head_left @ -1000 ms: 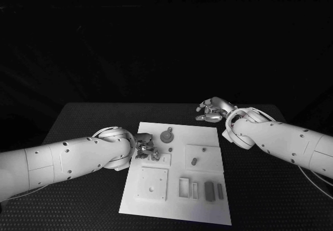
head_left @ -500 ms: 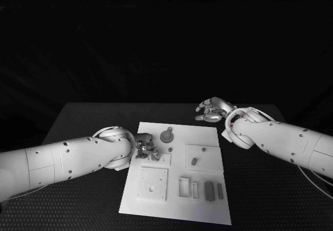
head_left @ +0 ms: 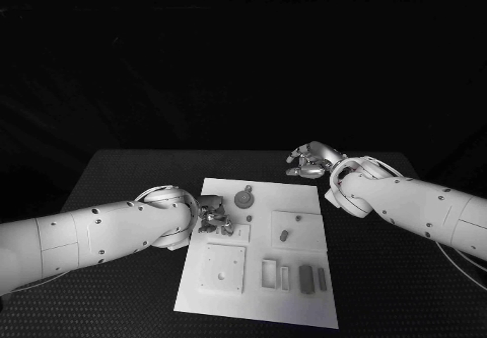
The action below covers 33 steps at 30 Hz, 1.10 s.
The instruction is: Assemble the parts on the task board
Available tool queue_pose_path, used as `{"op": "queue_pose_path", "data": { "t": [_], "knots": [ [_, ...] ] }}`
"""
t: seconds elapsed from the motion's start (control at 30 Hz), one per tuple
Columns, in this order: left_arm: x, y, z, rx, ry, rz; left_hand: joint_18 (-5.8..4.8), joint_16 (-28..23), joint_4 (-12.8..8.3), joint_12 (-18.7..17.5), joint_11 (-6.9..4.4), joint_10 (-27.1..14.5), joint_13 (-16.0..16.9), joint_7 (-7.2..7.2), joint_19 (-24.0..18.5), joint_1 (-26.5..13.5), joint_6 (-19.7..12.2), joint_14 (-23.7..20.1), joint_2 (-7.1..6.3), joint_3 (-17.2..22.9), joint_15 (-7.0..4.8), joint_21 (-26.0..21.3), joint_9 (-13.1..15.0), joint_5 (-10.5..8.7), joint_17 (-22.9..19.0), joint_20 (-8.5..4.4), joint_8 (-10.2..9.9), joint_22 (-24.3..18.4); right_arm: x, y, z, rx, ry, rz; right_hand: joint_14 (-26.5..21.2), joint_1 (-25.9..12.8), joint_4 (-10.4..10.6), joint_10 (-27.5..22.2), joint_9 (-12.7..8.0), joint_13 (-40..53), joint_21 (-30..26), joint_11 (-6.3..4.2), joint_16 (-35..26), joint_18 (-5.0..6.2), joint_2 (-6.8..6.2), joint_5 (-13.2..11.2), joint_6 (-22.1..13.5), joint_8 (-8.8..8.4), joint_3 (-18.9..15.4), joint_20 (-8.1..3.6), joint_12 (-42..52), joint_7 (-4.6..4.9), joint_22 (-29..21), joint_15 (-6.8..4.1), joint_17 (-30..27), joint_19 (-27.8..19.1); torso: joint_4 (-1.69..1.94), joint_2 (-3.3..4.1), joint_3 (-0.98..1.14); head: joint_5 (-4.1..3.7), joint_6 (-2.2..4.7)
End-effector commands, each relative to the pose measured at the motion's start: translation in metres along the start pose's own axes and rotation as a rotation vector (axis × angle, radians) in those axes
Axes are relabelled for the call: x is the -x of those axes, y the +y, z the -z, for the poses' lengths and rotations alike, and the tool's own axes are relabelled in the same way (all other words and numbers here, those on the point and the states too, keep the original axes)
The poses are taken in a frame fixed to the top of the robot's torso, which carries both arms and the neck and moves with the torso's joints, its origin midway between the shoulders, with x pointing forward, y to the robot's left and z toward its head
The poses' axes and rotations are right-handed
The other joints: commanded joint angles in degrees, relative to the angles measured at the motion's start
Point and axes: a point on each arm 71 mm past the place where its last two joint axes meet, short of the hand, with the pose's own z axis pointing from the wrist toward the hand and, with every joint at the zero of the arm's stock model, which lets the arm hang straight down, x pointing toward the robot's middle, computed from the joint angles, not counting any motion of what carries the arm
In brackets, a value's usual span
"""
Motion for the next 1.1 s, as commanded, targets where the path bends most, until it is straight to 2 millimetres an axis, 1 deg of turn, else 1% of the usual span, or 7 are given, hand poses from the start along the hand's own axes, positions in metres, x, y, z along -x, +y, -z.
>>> {"op": "queue_pose_path", "data": {
  "t": [0.03,0.5,0.77,0.8,0.83,0.87,1.1],
  "knots": [
    [-0.002,-0.003,0.001,-0.025,-0.024,0.013,0.37,0.27,0.50,0.31,-0.92,-0.46,-0.09,-4.22,0.11,0.08,8.81,0.79,0.44,0.96,-0.63,0.20,0.04,0.52,-0.09,-5.19,0.00,0.87,-0.001,0.000,0.000,0.000,0.012,-0.003,-0.21,-0.31,-0.10,-6.10,-0.09,-0.11,-0.21,0.94,0.28,2.88,0.24,0.33,1.40,0.13,-0.09,-0.01,0.35,0.88,0.41,0.00,-0.09,-0.16,0.01,-0.01,0.00,-0.06,0.02],
    [0.004,0.000,0.005,-0.044,-0.158,0.079,0.44,0.53,0.34,0.53,-1.05,-0.46,-0.40,-4.35,0.37,0.06,9.10,0.96,0.46,1.83,-0.67,0.36,0.26,1.68,-0.39,-5.26,0.01,0.89,0.000,-0.001,0.000,-0.003,0.012,-0.002,-0.20,-0.42,-0.12,-6.10,-0.10,-0.15,-0.20,0.94,0.34,2.88,0.19,0.27,1.39,0.12,-0.19,-0.01,0.44,0.88,0.46,0.01,-0.11,-0.12,0.02,-0.02,0.06,0.04,-0.04],
    [-0.001,0.001,0.006,-0.022,-0.122,0.079,0.44,0.63,0.25,0.67,-1.08,-0.47,-0.50,-4.37,0.42,-0.36,9.21,1.01,0.92,2.10,-0.72,0.42,0.32,1.97,-0.54,-5.26,-0.01,0.91,0.000,-0.002,0.000,-0.005,0.013,-0.002,-0.20,-0.44,-0.13,-6.10,-0.11,-0.18,-0.21,0.94,0.36,2.88,0.19,0.27,1.40,0.13,-0.22,-0.01,0.48,0.87,0.48,0.00,-0.13,-0.11,0.02,-0.01,0.06,0.07,-0.11],
    [-0.003,0.001,0.006,-0.021,-0.108,0.077,0.43,0.72,0.18,0.78,-1.08,-0.48,-0.55,-4.40,0.39,-0.69,9.26,1.03,1.08,2.30,-0.71,0.46,0.36,2.52,-0.60,-5.26,-0.04,0.94,0.000,-0.002,0.000,-0.005,0.014,-0.002,-0.20,-0.45,-0.13,-6.10,-0.11,-0.18,-0.21,0.94,0.36,2.88,0.19,0.27,1.40,0.13,-0.22,-0.01,0.48,0.88,0.48,0.00,-0.13,-0.11,0.03,-0.01,0.07,0.09,-0.10],
    [-0.004,0.001,0.007,-0.019,-0.099,0.076,0.40,0.85,0.07,0.93,-1.10,-0.49,-0.57,-4.40,0.29,-1.20,9.36,1.03,1.24,2.54,-0.68,0.51,0.42,4.66,-0.65,-5.22,-0.04,1.00,0.000,-0.002,0.000,-0.005,0.014,-0.001,-0.20,-0.45,-0.13,-6.10,-0.11,-0.18,-0.21,0.94,0.36,2.88,0.19,0.27,1.40,0.13,-0.22,-0.01,0.49,0.88,0.48,0.00,-0.13,-0.11,0.03,-0.01,0.06,0.13,-0.11],
    [-0.006,0.001,0.007,-0.017,-0.090,0.075,0.40,0.98,0.00,1.10,-1.12,-0.52,-0.61,-4.42,0.24,-1.78,9.39,1.01,1.47,2.66,-0.64,0.64,0.47,5.72,-0.71,-5.23,-0.08,1.06,0.000,-0.002,0.000,-0.006,0.014,-0.001,-0.20,-0.45,-0.14,-6.10,-0.11,-0.19,-0.21,0.94,0.37,2.88,0.19,0.28,1.41,0.13,-0.22,-0.01,0.49,0.87,0.49,0.00,-0.13,-0.10,0.05,0.00,0.05,0.17,-0.14],
    [-0.009,0.004,0.007,-0.007,-0.080,0.076,0.42,1.06,0.01,1.21,-1.13,-0.56,-0.65,-4.43,0.20,-2.18,9.42,0.97,1.64,2.75,-0.60,0.74,0.51,5.84,-0.78,-5.25,-0.11,1.09,0.000,-0.002,0.000,-0.006,0.015,-0.001,-0.20,-0.46,-0.15,-6.11,-0.11,-0.21,-0.21,0.94,0.38,2.88,0.20,0.29,1.41,0.13,-0.23,-0.02,0.52,0.87,0.50,0.00,-0.14,-0.10,0.03,0.00,0.03,0.30,-0.24]
  ]
}}
